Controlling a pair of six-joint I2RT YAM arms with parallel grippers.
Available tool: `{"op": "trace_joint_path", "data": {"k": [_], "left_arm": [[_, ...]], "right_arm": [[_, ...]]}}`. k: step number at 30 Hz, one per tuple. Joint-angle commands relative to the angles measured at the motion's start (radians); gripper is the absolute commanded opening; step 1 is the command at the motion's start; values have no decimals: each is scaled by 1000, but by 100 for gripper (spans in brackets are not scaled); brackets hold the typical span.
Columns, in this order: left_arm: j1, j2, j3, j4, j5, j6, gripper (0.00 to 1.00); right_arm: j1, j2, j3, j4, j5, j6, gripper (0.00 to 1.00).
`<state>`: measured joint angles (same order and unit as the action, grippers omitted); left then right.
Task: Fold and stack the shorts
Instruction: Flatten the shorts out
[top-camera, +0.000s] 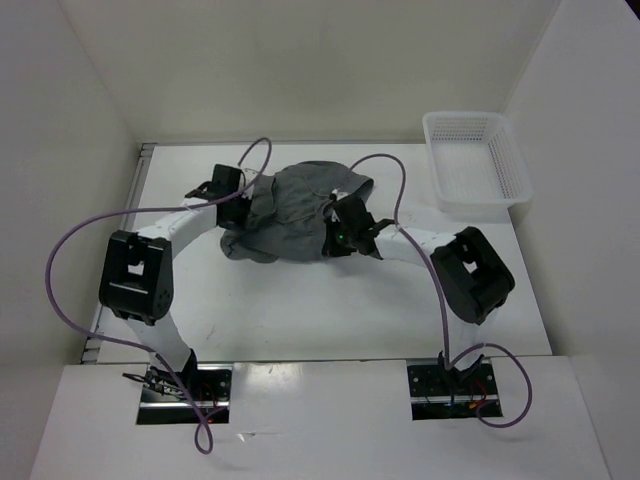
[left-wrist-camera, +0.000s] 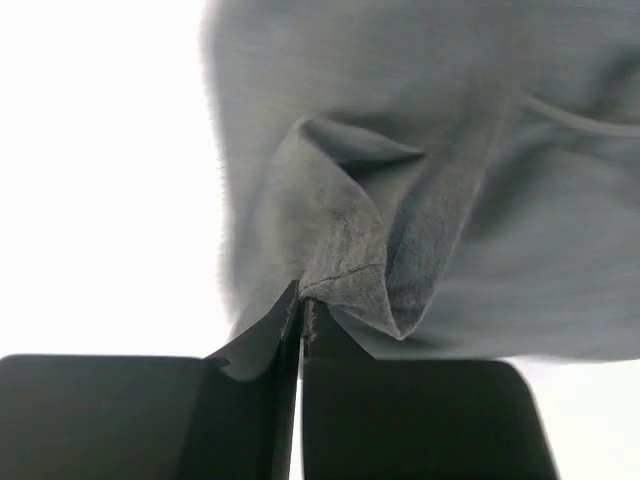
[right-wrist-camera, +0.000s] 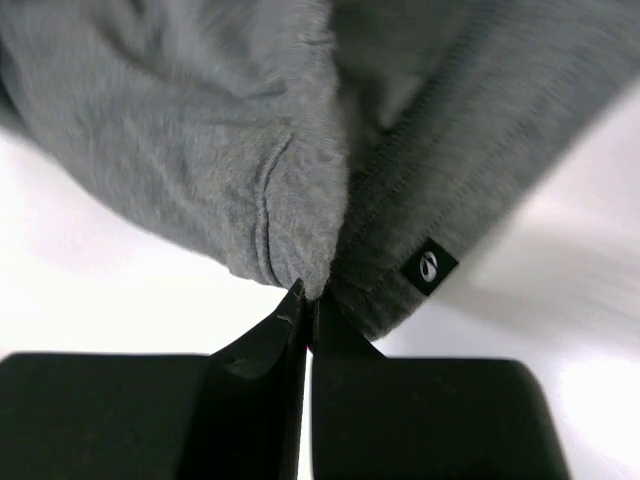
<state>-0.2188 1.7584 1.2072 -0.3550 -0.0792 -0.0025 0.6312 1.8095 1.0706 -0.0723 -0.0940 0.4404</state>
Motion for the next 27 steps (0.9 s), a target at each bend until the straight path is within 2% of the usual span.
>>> {"op": "trace_joint_path", "data": {"k": [1, 3, 5, 7, 8, 12, 13, 15, 20, 22, 25, 27], "left_arm": [[103, -121, 52, -54, 24, 2, 0], [163, -157, 52, -88, 45, 2, 0], [174, -217, -10, -136, 33, 2, 1], [174, -276, -69, -191, 33, 2, 10], [174, -295, -128, -215, 59, 2, 21], [174, -372, -266, -298, 93, 2, 36], [174, -372, -288, -308, 93, 2, 44], [183, -382, -314, -308, 78, 2, 52], [183, -285, -253, -308, 91, 2, 68], [183, -243, -223, -282, 81, 2, 69], [183, -180, -172, -230, 15, 2, 74], [183, -166, -163, -194, 6, 2, 76]], "right_arm": [[-100, -183, -64, -43, 76, 27, 0], [-143, -263, -75, -124, 92, 27, 0], [-143, -315, -75, -197, 105, 17, 0], [-143, -335, -86, -236, 90, 17, 0], [-143, -335, -96, -251, 65, 17, 0], [-143, -369, -144, -320, 40, 47, 0], [-143, -384, -155, -320, 40, 61, 0], [-143, -398, -179, -331, 40, 75, 0], [-143, -409, -189, -343, 40, 86, 0], [-143, -380, -189, -353, 68, 86, 1], [-143, -369, -178, -379, 77, 86, 9], [-143, -369, -178, -379, 86, 86, 18]]}}
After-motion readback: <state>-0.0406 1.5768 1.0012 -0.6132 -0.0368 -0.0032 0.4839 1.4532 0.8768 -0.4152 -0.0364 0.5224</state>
